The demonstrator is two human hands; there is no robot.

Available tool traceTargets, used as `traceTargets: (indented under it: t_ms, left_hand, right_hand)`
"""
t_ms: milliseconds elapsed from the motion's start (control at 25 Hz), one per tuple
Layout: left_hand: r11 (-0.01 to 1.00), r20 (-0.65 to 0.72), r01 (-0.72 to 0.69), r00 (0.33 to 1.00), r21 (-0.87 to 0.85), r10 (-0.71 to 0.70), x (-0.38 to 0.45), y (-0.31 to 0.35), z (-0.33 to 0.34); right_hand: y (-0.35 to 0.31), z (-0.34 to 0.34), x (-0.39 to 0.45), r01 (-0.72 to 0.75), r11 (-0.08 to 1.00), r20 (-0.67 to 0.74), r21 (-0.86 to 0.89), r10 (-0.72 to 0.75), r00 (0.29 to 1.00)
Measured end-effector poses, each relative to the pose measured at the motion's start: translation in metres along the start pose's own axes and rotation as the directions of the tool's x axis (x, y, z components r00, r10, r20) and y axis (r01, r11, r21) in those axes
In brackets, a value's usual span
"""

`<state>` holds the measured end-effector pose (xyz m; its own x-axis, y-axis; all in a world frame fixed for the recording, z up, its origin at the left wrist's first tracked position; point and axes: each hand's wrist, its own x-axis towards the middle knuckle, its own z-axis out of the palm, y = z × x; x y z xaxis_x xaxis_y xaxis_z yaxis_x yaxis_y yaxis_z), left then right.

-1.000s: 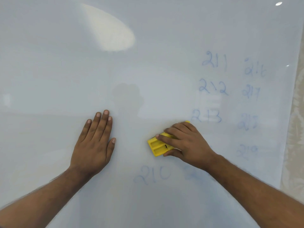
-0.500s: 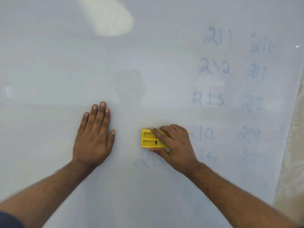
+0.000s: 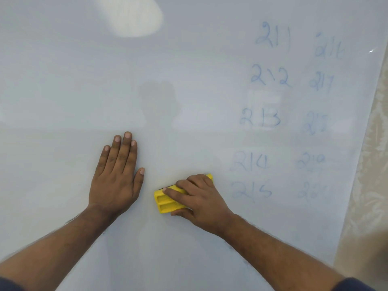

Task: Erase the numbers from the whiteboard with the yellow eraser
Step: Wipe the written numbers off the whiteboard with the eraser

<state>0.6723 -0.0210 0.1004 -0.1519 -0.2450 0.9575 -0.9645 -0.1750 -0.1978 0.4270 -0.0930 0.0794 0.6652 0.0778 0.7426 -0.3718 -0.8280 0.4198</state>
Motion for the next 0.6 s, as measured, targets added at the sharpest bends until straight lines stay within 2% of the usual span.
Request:
traceTargets:
  t_ms: [320,600]
  left_hand:
    - [1.0,0.0,-0.01,1.0,0.003,0.01,-0.002,-0.001,0.0]
    - [1.0,-0.006,-0.014,1.0,0.008,0.014,-0.003,-0.001,0.0]
  right_hand:
    - [0.017,-0.005,-0.033,0.258,0.96,0.195,-0.112,-0.233,0.953]
    - [0.059,-0.035,-0.021,0.503,0.849,0.317,-0.163,-0.438,0.841]
